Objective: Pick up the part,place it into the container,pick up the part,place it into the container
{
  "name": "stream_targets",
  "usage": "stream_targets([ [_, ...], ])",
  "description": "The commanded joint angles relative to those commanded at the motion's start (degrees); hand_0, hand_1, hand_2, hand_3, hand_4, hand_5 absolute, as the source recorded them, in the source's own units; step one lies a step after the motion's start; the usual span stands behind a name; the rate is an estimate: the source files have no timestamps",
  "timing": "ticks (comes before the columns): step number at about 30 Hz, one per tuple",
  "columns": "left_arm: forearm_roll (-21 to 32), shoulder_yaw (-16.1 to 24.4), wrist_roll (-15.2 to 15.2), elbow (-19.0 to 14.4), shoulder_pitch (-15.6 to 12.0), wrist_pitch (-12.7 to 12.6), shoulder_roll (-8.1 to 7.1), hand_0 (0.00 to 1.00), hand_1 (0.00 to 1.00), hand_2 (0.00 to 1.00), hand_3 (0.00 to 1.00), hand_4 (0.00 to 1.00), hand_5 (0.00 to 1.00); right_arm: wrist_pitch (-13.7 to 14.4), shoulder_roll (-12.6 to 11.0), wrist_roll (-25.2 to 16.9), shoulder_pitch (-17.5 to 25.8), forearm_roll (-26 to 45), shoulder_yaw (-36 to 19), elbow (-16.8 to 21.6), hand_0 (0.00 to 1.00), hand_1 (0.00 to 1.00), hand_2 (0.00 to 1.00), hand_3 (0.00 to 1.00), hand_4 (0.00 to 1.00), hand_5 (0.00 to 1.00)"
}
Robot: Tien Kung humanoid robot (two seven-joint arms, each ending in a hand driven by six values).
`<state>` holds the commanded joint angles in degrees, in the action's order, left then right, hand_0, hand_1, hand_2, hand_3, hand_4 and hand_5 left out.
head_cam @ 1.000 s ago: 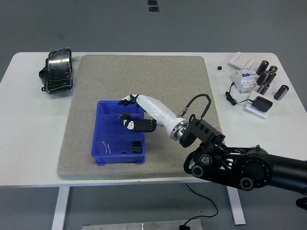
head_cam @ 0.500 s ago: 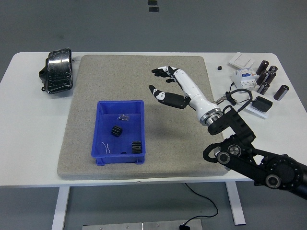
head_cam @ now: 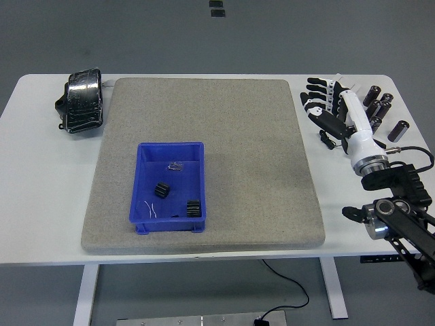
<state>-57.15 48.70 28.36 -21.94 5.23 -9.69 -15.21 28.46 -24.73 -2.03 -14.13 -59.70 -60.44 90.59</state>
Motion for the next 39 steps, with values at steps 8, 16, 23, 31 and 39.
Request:
stream_targets([
  [8,0.97,-0.39,-0.4,0.15,0.09,-0.2,-0.05,0.643,0.646,0.597,0.525,0.624,0.644,-1.26,0.39,-1.07,5.58,2.62,-12.05,1.64,0.708,0.746,0.722,0.712,0.773,0.491],
  [16,2.1,-0.7,-0.75,0.3,-0.17,-0.35,0.05,0.642,0.646,0.6,0.527,0.628,0.636,-3.0,0.55,-1.92,6.8,4.99,-20.45,1.29,0.706,0.744,0.719,0.707,0.79,0.52],
  [23,1.92,-0.24,-0.98,0.49,0.14,-0.17,0.03,0.644,0.646,0.601,0.528,0.628,0.63,-5.51,1.07,-3.62,7.17,9.58,-22.26,-0.03,0.709,0.736,0.72,0.708,0.796,0.532],
  [31,1.75,0.04,-0.87,0.54,0.27,-0.03,-0.06,0.644,0.646,0.601,0.528,0.626,0.621,-6.93,1.29,-4.49,7.46,12.51,-23.47,-1.81,0.704,0.736,0.72,0.707,0.782,0.497],
  [39,1.61,0.18,-0.78,0.63,0.37,0.12,-0.12,0.645,0.646,0.603,0.528,0.626,0.612,-7.23,1.39,-4.53,7.41,12.7,-24.46,-2.01,0.704,0.735,0.721,0.705,0.793,0.523],
])
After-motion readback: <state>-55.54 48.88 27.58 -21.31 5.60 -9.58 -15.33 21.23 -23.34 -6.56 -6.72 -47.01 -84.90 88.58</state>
